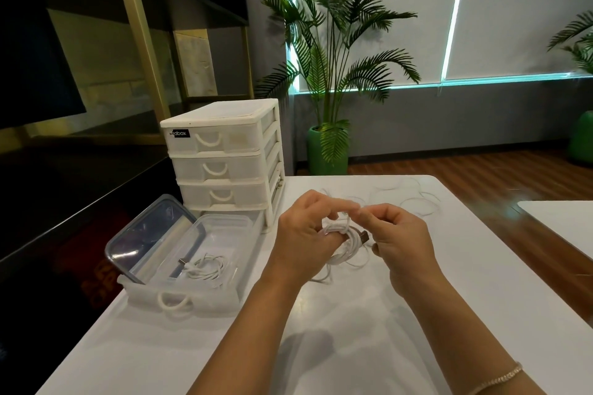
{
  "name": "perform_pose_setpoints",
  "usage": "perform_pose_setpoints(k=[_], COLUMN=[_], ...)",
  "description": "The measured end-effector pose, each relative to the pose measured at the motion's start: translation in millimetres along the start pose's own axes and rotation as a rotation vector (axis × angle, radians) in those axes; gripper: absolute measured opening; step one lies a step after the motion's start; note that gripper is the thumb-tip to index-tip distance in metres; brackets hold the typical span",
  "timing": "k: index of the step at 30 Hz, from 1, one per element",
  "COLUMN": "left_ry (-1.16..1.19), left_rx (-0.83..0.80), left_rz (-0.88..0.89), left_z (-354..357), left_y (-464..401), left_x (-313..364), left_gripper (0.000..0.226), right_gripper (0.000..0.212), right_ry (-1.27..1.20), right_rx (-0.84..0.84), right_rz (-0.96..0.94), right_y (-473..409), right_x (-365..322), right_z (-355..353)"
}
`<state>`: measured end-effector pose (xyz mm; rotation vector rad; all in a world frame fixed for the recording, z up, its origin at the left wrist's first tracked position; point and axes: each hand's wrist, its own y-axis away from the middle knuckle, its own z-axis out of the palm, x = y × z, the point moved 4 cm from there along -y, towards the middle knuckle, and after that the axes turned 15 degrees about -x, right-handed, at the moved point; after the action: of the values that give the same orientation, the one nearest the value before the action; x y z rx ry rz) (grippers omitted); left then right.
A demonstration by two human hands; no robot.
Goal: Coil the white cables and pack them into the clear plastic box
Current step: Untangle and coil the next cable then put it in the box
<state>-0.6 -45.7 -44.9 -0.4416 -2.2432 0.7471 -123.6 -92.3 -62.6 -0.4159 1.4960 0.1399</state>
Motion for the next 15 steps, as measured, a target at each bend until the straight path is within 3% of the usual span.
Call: perform_pose_setpoints(k=[8,15], left_ry=[0.033,0.06], left_rx=[0.074,0.238], left_rz=[-0.029,-0.216], left_z=[-0.9,-7.9], left_y=[2.0,2.8], left_x=[-5.9,-14.4], left_gripper=[0.018,0.005], right_gripper=[0.009,0.048], right_ry=[0.064,0.232], right_rx=[-0.004,-0.02], right_rz=[0.004,-0.001], right_y=[-4.5,-2.1], right_x=[8.9,6.4], right_z=[0.2,10.1])
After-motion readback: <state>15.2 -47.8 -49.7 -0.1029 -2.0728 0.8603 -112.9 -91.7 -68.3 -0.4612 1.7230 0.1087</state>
